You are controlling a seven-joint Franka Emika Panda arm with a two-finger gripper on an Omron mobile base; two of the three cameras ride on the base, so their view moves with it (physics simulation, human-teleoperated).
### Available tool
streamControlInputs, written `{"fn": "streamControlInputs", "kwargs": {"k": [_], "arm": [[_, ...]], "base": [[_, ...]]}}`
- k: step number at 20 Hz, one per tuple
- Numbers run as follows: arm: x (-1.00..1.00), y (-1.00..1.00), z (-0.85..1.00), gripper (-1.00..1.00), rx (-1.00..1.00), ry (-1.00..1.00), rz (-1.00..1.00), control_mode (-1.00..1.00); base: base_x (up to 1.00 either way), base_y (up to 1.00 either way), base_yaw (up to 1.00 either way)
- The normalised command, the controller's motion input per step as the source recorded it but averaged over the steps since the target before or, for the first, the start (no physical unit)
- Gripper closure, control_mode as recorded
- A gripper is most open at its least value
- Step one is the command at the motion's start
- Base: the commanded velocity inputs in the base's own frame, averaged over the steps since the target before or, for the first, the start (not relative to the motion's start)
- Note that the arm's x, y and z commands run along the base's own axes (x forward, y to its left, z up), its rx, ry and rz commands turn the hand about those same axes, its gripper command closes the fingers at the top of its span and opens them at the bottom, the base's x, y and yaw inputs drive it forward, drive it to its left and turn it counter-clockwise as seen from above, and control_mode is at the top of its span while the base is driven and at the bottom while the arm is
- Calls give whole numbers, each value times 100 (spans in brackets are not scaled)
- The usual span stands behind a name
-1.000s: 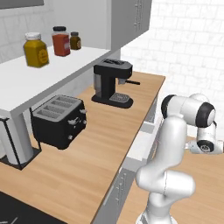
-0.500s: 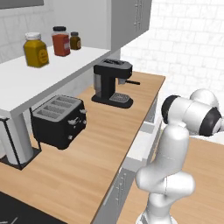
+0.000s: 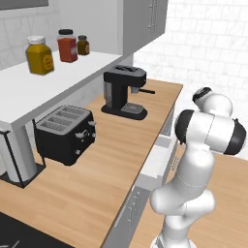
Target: Take a straw from the drawer in front and place it inside the glass cup on the dining counter.
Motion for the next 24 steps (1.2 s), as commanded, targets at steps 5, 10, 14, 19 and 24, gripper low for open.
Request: {"fn": "streamControlInputs", "kwargs": {"k": [5, 10, 14, 19, 24], "arm": [[34, 46, -2, -100, -13, 23, 16, -100], [32, 24, -22, -100, -12, 9, 22, -100], [20, 13, -26, -100, -10, 3, 22, -100], [13, 3, -24, -100, -9, 7, 19, -100], [13, 0, -36, -100, -1, 9, 22, -100]], "base": [[0, 0, 0], [0, 0, 0], [0, 0, 0], [0, 0, 0], [0, 0, 0]]}}
